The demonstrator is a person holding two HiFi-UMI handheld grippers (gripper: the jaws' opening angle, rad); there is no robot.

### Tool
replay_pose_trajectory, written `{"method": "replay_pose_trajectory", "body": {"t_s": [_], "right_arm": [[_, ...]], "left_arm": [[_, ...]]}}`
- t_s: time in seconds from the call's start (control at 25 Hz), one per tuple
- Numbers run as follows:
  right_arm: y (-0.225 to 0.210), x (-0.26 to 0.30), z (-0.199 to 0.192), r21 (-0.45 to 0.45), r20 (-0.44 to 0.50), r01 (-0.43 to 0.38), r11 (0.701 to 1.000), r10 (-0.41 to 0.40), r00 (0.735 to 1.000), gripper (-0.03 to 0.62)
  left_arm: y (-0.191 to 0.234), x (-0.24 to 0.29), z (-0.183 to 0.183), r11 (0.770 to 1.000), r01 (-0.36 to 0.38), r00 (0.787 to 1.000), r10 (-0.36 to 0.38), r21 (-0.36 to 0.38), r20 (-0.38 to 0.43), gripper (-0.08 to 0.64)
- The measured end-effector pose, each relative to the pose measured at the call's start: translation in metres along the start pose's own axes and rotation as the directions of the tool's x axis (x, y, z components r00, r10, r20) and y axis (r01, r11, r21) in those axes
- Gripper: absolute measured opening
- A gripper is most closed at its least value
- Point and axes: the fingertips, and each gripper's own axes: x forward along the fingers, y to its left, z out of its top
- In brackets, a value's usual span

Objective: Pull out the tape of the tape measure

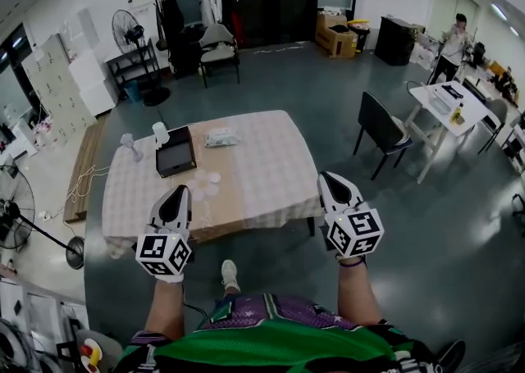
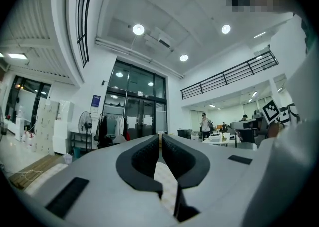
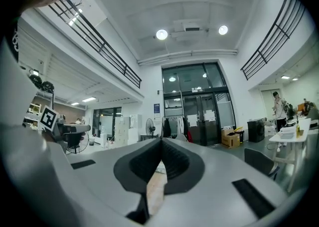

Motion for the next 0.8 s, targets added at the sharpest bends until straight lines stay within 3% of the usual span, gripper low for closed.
{"method": "replay_pose_trajectory", "body": {"t_s": [0.8], "right_arm": [[0.021,0.001,-0.011,0.012,-0.012,-0.022,1.000,0.022,1.000,0.005]], "left_arm": [[-0.001,-0.014,-0.011,1.000,0.026,0.999,-0.026,-0.003,-0.024,0.038]]}}
